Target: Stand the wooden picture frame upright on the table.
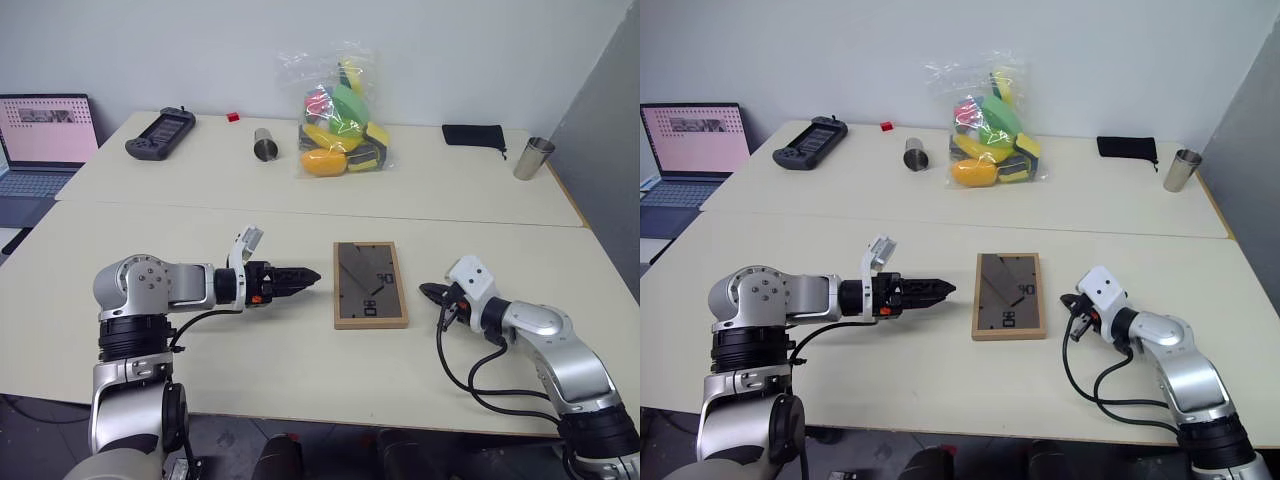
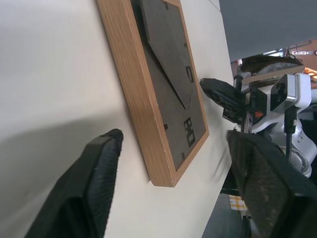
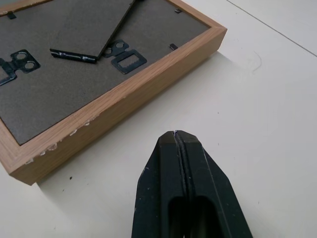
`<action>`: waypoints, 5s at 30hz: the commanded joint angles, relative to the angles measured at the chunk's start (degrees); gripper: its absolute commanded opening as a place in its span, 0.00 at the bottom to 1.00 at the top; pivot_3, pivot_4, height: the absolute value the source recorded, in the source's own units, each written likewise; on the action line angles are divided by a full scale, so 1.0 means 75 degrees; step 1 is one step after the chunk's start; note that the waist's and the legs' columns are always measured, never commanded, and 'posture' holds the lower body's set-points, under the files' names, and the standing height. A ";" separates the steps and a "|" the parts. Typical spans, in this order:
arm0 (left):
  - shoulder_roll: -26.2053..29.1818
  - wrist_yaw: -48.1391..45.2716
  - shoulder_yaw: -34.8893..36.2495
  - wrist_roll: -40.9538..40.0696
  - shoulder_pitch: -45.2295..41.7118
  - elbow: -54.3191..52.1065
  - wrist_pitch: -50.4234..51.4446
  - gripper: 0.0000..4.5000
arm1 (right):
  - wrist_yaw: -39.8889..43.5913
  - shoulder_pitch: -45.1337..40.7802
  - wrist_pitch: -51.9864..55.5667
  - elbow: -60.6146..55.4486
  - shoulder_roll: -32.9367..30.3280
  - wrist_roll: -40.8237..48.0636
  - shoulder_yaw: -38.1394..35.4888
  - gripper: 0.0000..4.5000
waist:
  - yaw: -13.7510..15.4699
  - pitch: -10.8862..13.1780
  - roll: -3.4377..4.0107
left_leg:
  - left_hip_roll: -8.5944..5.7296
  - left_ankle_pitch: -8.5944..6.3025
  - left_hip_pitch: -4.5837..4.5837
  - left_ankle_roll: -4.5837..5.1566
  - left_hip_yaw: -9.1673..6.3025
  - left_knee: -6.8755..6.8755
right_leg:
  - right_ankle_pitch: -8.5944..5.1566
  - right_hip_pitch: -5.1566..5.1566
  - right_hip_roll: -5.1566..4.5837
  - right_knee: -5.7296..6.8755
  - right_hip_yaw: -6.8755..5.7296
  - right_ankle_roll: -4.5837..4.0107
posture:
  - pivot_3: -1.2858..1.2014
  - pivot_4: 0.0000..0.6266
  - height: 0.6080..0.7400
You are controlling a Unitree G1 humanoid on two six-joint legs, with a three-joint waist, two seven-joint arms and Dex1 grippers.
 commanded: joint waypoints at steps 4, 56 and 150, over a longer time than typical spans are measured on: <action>0.0028 0.0422 0.0027 -0.0305 -0.0230 0.0308 0.0030 0.99 | -0.0079 0.0057 -0.0242 -0.0414 -0.0047 -0.0005 -0.0082 0.00 | 0.0000 0.0000 0.0000 | -0.0001 0.0000 -0.0001 0.0000 0.0000 0.0000 | 0.0000 0.0000 0.0000 -0.0001 0.0000 0.0000 | 0.52 0.24 1.00; -0.0454 -0.0890 -0.0967 0.1006 -0.0784 0.1404 -0.0342 0.99 | -0.0504 -0.0876 -0.0462 0.0188 0.1079 -0.0687 0.1142 0.00 | -0.0043 0.0000 0.0000 | -0.0004 0.0001 0.0000 -0.0001 0.0003 -0.0011 | -0.0001 -0.0002 -0.0001 -0.0008 0.0003 0.0003 | 0.52 0.24 1.00; 0.0383 -0.2330 -0.1617 0.1099 -0.0348 0.1318 -0.0619 0.76 | -0.0201 -0.0040 -0.0759 0.0048 -0.0227 -0.0810 0.0801 0.00 | 0.0021 0.0001 0.0000 | -0.0004 0.0000 -0.0001 -0.0001 0.0008 -0.0059 | -0.0014 -0.0014 -0.0002 -0.0044 0.0003 0.0025 | 0.52 0.24 1.00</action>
